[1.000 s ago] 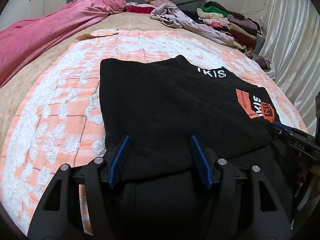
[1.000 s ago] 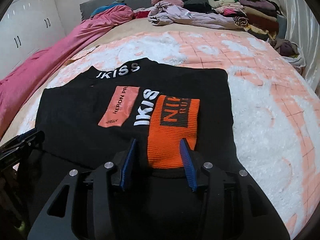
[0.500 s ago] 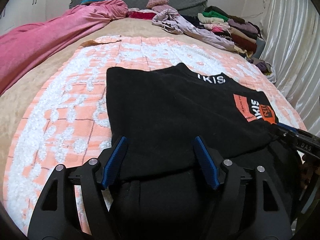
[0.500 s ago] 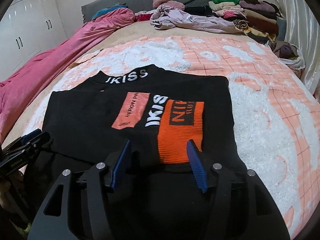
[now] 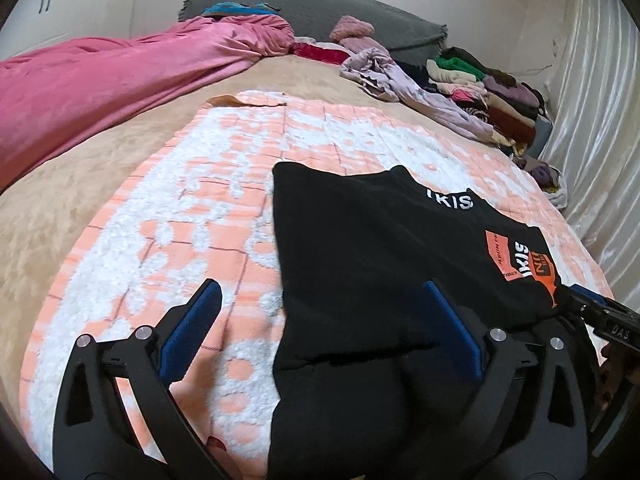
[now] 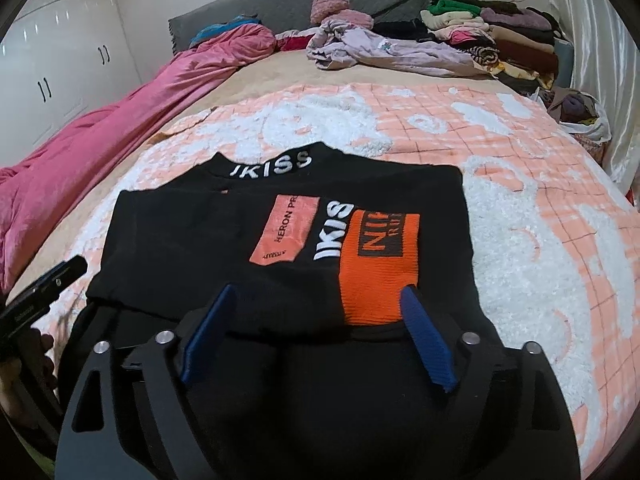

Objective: Fold small clothes
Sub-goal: 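Move both open grippers along the black shirt to its hem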

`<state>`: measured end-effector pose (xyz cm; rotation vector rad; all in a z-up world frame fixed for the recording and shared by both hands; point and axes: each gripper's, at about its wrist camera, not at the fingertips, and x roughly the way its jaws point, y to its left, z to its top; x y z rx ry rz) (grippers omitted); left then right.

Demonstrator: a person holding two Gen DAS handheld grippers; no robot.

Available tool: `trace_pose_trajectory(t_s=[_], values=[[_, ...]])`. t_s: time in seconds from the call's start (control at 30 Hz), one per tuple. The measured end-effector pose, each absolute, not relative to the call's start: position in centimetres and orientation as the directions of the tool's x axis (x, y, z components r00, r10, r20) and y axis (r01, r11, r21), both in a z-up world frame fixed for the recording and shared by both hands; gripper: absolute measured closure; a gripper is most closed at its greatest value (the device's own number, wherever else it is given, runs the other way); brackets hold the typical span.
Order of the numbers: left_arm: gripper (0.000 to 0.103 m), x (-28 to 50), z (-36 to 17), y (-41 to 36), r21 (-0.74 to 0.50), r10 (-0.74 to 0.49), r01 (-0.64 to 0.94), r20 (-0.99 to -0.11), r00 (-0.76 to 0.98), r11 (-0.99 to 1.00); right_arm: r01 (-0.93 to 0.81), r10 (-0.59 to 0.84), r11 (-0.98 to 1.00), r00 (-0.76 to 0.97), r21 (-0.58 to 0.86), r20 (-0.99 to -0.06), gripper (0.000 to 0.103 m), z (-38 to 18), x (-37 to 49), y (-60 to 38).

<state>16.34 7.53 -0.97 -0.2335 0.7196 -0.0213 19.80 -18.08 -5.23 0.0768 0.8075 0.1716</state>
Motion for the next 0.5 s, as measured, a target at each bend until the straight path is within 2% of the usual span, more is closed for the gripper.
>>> trace_pose_trajectory(t_s=[0.13, 0.5], values=[[0.010, 15.8, -0.9, 7.7, -0.209, -0.083, -0.072, -0.647, 0.758, 0.975, -0.115, 0.182, 0.983, 0.687, 0.143, -0.704, 0.013, -4.8, 19.5, -18.4], [0.010, 14.5, -1.3, 8.3, -0.184, -0.047, -0.097, -0.652, 0.757, 0.978, -0.109, 0.190, 0.981, 0.711, 0.161, -0.677, 0.012, -3.6, 18.0, -19.5]])
